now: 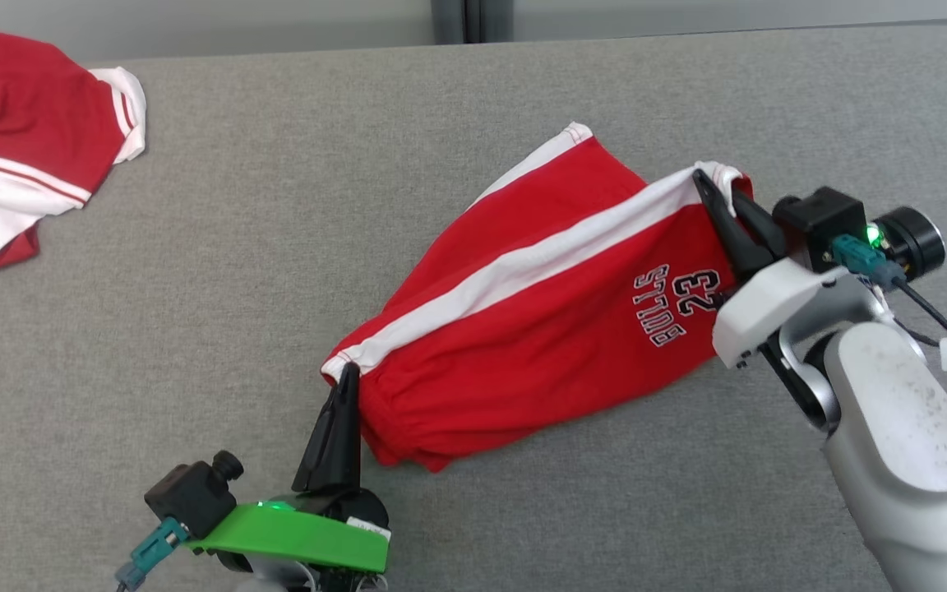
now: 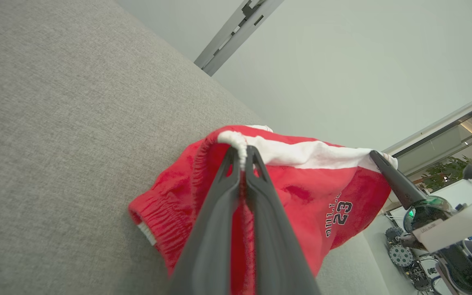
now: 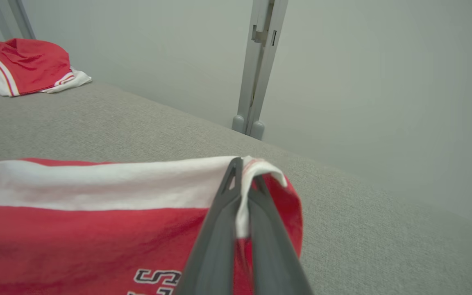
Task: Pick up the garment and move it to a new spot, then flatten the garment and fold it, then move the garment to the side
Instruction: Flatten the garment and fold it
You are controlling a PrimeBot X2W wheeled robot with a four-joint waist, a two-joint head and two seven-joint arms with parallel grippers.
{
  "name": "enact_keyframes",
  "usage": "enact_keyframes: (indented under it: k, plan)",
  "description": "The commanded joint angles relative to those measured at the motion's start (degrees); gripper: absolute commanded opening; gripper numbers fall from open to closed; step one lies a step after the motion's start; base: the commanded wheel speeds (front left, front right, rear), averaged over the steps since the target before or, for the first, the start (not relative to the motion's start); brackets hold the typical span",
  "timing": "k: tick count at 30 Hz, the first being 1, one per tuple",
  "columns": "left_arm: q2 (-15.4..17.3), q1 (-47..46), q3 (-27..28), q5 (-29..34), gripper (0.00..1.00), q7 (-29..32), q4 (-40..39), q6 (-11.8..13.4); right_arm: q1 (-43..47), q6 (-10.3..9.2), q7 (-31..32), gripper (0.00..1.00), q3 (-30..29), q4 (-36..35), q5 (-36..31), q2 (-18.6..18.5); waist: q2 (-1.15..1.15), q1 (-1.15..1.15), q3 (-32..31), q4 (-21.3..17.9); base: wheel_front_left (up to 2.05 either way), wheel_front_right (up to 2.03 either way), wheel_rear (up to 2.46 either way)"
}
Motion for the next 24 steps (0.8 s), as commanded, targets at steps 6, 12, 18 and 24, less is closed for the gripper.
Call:
enact_keyframes:
  k: [6,12,18,24]
  plan:
    - [-0.57,-4.63,-0.37,-4.49,0.0,-0.04,3.88,-0.27,-12.04,-0.06,-0.77,0.0,5.57,11.59,2.31,-0.88,0.0,0.0,5.79,4.5,0.0,0.0,0.0]
    - [-0.54,-8.24,-2.34,-7.96,0.0,-0.04,5.61,-0.27,-20.93,-0.07,-2.52,0.0,12.18,22.1,4.15,-1.89,0.0,0.0,7.57,6.14,0.0,0.0,0.0]
    - [-0.55,-10.68,-3.47,-9.01,0.0,-0.04,7.19,-0.27,-27.62,-0.07,-4.72,0.0,16.74,31.47,5.4,-2.08,0.0,0.0,8.15,7.45,0.0,0.0,0.0]
    - [-0.55,-11.77,-4.14,-9.44,0.0,-0.04,8.17,-0.27,-31.95,-0.07,-7.13,0.0,19.84,39.38,7.26,-1.61,0.0,0.0,7.86,8.63,0.0,0.0,0.0]
